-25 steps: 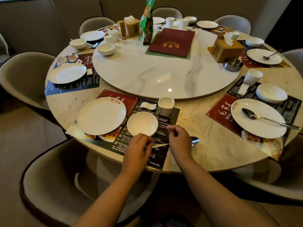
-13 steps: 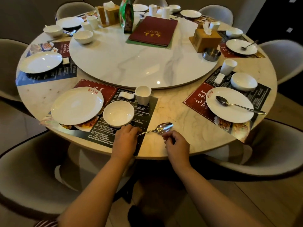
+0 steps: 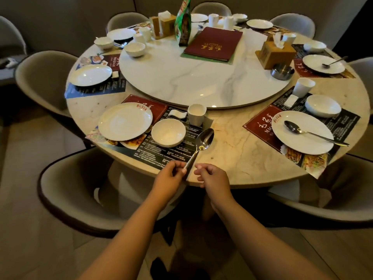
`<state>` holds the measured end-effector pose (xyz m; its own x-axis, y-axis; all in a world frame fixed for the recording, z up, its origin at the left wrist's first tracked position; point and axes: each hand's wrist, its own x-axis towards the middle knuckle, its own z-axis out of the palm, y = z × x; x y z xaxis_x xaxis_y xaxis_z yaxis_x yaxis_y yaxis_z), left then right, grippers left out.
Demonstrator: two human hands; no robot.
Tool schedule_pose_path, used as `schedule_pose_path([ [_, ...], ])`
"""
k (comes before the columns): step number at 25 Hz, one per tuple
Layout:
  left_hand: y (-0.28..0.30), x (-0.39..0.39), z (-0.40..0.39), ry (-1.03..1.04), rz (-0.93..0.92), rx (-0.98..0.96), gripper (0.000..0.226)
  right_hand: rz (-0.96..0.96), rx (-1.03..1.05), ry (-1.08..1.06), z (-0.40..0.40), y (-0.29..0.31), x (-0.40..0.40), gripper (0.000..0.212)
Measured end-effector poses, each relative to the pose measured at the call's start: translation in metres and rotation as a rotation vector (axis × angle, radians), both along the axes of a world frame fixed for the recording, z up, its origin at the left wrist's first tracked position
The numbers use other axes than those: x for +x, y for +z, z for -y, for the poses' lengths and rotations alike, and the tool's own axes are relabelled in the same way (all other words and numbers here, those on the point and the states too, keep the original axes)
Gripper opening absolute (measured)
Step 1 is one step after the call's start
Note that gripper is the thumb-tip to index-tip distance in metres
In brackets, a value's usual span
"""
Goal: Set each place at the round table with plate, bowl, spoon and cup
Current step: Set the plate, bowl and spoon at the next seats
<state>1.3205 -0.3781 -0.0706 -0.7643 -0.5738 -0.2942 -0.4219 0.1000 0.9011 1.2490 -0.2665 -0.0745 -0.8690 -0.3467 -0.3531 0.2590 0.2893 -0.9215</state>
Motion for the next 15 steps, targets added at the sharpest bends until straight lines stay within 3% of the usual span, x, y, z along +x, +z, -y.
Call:
schedule_pose_path([
  [4,0.012,0.03,0.029,0.137,-0.11,0.124,0.022,-0.022,-0.126,0.063,0.053,0.018,0.018,0.012],
  [8,0.019,0.048,0.08,0.184,-0.156,0.171,0.022,-0.044,-0.089,0.105,0.117,0.018,0.021,0.012],
  [11,0.01,0.055,0.149,0.239,-0.177,0.106,0.017,-0.05,-0.035,0.066,0.172,0.015,0.018,0.012],
  [15,0.0,0.053,0.234,0.249,-0.076,-0.056,0.034,-0.11,0.189,0.033,0.235,0.006,0.013,0.017],
])
